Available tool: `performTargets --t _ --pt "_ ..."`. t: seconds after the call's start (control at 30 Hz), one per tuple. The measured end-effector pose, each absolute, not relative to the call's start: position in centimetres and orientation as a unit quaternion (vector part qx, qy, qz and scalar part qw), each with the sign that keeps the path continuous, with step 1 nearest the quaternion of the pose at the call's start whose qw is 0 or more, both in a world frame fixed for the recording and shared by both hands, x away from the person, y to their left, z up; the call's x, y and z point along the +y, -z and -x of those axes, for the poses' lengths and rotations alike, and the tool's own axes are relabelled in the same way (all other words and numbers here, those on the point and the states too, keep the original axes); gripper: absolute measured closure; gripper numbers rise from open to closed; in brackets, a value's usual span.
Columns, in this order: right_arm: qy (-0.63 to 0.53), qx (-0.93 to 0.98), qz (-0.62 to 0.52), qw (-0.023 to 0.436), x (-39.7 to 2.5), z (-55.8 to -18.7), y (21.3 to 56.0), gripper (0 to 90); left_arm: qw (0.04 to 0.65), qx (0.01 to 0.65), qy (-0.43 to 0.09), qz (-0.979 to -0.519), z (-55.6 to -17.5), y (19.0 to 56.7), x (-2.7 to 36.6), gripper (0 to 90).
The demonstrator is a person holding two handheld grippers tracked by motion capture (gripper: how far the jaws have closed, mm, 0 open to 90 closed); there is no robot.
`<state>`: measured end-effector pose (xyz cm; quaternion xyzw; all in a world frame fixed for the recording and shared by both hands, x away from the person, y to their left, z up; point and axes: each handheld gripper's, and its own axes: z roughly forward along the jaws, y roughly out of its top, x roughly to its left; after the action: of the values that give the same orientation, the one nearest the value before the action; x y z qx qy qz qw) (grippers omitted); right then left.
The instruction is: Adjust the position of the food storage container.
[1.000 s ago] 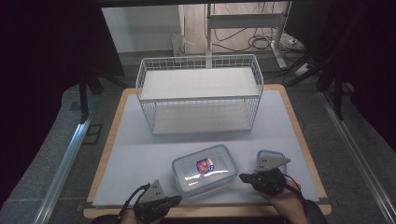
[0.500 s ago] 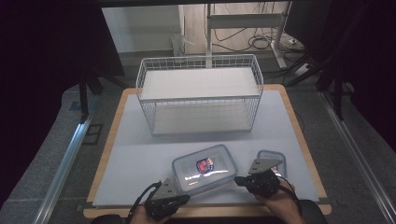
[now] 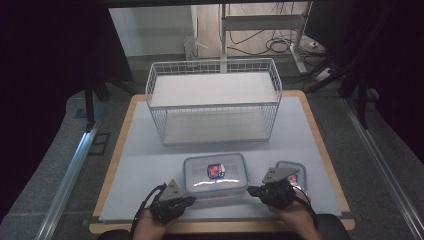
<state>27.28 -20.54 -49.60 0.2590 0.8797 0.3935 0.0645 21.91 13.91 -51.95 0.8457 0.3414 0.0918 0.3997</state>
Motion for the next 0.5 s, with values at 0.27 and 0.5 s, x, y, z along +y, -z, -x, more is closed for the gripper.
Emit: performTargets --t 0.27,0.5 --pt "-0.394 0.878 -0.263 0.066 -20.3 -27.6 49.7 86.7 0.397 0.347 -0.087 -0.846 -23.2 52.2 14.0 89.8" --pt "-0.396 0.876 -0.266 0.072 -20.6 -27.6 49.5 86.3 0.376 0.364 -0.121 -0.844 -22.7 51.5 16.1 89.8"
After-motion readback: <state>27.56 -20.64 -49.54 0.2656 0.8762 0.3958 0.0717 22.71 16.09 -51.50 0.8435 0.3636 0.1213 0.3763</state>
